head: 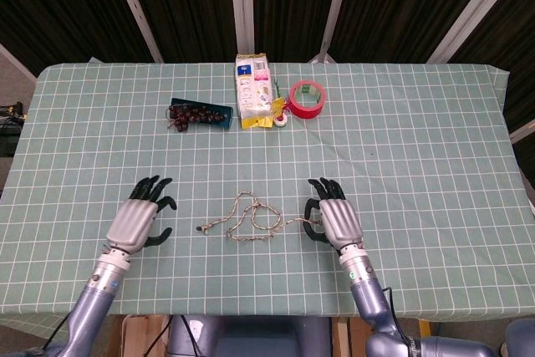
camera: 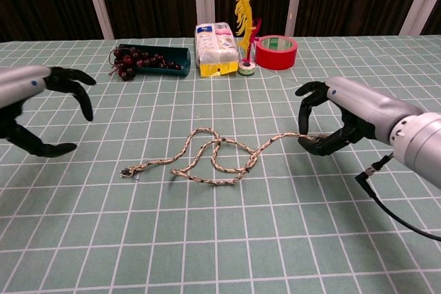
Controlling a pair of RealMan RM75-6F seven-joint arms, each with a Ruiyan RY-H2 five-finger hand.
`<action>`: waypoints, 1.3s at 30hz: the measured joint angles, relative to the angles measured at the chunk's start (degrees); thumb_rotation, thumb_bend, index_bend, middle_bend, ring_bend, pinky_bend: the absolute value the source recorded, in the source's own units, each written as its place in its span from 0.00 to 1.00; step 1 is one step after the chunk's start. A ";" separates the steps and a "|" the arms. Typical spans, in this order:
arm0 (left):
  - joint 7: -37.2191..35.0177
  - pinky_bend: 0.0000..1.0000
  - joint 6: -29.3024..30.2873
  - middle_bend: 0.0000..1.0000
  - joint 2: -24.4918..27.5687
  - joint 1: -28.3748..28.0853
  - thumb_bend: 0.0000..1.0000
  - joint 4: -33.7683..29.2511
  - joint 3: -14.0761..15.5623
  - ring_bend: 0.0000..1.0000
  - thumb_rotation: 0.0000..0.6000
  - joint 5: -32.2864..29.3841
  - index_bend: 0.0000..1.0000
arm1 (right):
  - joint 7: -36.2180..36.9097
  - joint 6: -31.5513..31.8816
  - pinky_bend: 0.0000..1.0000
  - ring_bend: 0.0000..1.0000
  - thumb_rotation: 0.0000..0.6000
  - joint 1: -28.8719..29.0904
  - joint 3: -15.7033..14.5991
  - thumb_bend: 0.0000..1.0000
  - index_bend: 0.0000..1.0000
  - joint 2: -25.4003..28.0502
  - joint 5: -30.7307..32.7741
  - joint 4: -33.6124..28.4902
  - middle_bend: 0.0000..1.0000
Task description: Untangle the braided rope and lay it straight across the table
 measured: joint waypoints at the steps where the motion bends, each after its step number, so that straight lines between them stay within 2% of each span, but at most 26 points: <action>1: 1.71 0.00 -0.16 0.09 -1.76 -0.75 0.38 0.34 -0.28 0.00 1.00 -1.51 0.42 | 0.05 0.10 0.00 0.00 1.00 -0.06 0.09 0.43 0.63 0.33 0.09 -0.32 0.14; 7: 7.61 0.00 -0.17 0.09 -9.03 -3.80 0.39 2.31 -1.01 0.00 1.00 -7.86 0.43 | 0.55 0.44 0.00 0.00 1.00 -0.45 0.24 0.43 0.63 2.01 0.75 -1.85 0.14; 19: 11.37 0.00 1.74 0.10 -17.33 -7.34 0.41 7.82 -1.55 0.00 1.00 -12.35 0.45 | 1.50 0.46 0.00 0.00 1.00 -0.42 0.34 0.43 0.63 3.47 1.21 -2.19 0.14; 39: 10.40 0.00 2.52 0.12 -21.01 -9.67 0.46 11.45 -1.71 0.00 1.00 -15.96 0.50 | 1.76 0.58 0.00 0.00 1.00 0.18 -0.16 0.43 0.63 3.55 1.73 -1.41 0.14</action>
